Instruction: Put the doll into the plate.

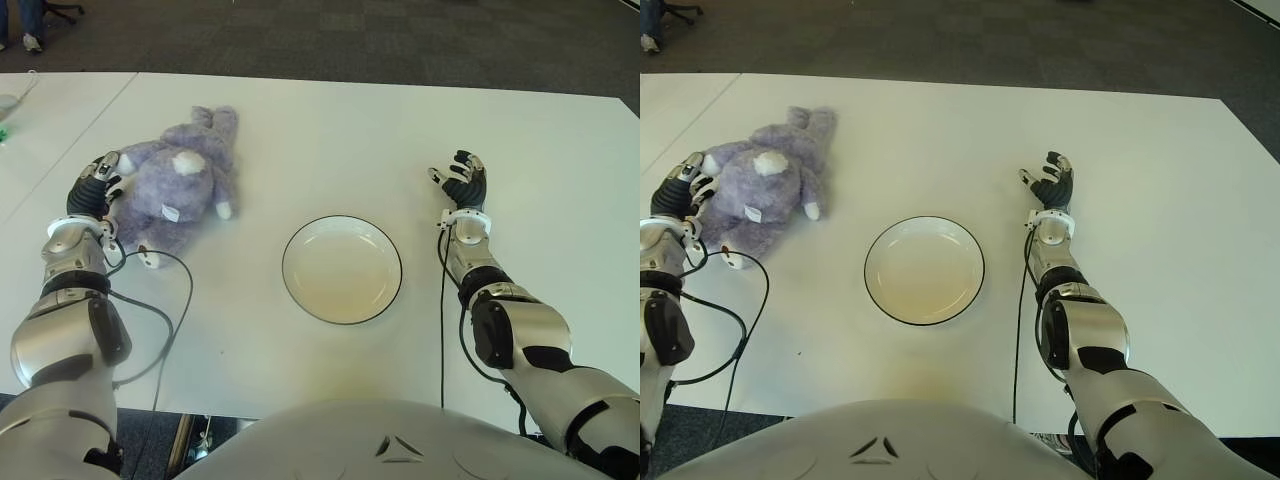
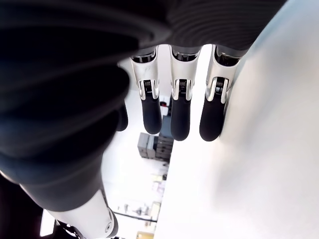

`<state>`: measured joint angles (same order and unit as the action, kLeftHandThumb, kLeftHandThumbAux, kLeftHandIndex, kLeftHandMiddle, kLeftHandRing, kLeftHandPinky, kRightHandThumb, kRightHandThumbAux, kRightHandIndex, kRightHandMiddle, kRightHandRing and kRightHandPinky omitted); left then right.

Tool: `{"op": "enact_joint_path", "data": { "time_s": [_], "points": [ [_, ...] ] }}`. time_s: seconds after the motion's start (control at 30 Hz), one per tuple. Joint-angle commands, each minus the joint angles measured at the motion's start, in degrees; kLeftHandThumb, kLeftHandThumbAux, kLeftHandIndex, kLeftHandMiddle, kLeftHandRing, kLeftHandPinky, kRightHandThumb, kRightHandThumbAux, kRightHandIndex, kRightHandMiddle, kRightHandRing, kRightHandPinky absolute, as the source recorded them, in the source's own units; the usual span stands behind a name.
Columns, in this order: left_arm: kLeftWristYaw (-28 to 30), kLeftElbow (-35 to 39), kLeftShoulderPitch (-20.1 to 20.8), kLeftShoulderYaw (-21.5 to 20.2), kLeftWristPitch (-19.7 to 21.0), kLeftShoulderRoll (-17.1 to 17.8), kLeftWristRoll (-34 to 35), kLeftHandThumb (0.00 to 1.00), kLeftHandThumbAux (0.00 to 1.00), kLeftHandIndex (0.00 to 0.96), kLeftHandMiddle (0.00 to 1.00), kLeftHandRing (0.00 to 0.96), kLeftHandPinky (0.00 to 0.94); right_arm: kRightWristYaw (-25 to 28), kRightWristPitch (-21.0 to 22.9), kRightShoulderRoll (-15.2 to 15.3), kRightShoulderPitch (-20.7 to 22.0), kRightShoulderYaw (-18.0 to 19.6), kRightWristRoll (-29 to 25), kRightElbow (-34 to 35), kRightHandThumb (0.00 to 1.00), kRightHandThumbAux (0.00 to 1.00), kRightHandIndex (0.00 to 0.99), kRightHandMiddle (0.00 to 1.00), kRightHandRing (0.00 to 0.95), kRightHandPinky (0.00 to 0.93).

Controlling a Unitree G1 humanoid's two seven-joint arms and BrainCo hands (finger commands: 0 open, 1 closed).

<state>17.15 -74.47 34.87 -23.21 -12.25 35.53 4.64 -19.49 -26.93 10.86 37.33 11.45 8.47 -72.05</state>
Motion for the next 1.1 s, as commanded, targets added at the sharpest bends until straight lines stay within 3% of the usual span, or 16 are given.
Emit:
{"op": "enact_joint_path", "data": {
  "time_s": [0.03,0.5,0.87,1.1],
  "points": [
    [5.64,-2.0,-0.12,4.3,2.41,-5.91,-2.5,0.0,0.417,0.039,0.106,0.076,0.063,1.14,5.75,-3.51,-8.33,-0.4,-0.13,-5.68,0.247,0.864,0.183,0.208,0.229,0.261],
    [14.07,1.48,1.14,7.92,-3.41,-7.75,-0.89,0.0,0.413,0.06,0.125,0.098,0.095,1.46,6.45,-3.62,-8.48,-0.49,-0.06,-5.77,0.191,0.856,0.173,0.193,0.209,0.239],
    [21.69,5.92,-1.7,9.0,-8.06,-8.29,0.96,0.0,0.385,0.043,0.149,0.124,0.106,1.52,7.02,-3.87,-8.49,-0.16,-0.32,-5.84,0.174,0.851,0.174,0.191,0.206,0.24],
    [25.1,13.94,-6.31,10.42,-10.39,-8.31,1.87,0.0,0.343,0.02,0.161,0.14,0.118,1.95,7.02,-3.96,-8.44,0.13,-0.54,-5.84,0.171,0.85,0.171,0.193,0.206,0.241]
  ]
}}
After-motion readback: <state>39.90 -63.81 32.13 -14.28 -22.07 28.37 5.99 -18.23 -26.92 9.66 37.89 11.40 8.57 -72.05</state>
